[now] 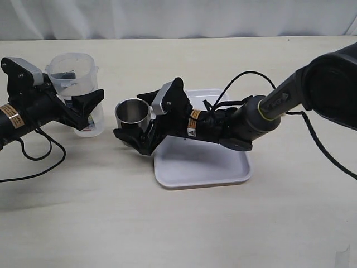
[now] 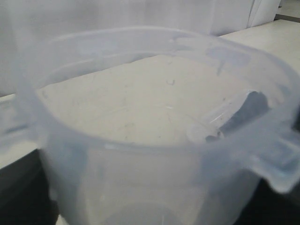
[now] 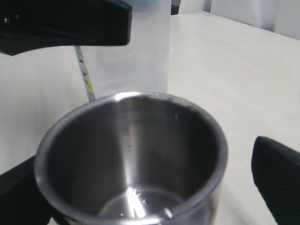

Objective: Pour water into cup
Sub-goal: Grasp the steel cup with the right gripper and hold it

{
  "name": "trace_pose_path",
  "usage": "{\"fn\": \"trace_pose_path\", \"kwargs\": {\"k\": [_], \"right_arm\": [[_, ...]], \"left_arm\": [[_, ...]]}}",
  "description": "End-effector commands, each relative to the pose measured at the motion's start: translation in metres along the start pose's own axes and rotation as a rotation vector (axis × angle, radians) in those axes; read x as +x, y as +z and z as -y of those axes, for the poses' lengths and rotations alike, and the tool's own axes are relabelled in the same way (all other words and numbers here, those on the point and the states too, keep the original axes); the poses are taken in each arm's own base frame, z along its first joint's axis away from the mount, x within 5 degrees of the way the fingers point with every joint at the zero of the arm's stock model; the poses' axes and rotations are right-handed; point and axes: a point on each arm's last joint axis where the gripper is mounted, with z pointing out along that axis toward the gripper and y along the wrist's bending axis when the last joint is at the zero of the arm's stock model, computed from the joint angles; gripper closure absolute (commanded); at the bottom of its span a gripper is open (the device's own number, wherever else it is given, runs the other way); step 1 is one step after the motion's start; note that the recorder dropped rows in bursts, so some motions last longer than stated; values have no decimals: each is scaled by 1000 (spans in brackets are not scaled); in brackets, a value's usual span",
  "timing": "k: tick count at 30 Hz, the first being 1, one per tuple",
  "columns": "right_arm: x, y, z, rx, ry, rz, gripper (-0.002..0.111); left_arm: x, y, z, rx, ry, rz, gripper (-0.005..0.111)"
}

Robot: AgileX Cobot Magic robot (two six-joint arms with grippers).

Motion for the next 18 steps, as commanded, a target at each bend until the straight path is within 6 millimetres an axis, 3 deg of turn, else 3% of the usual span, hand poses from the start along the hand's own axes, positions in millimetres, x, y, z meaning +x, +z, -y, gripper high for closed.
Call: {"fn": "trace_pose_path", "kwargs": {"k": [1, 18], "right_arm": [[8, 1, -1, -5, 8, -7, 8], [11, 11, 5, -16, 25, 30, 8]], "left_arm": [[-2, 1, 0, 1, -2, 15, 107], [-2, 1, 0, 1, -2, 15, 107]]}}
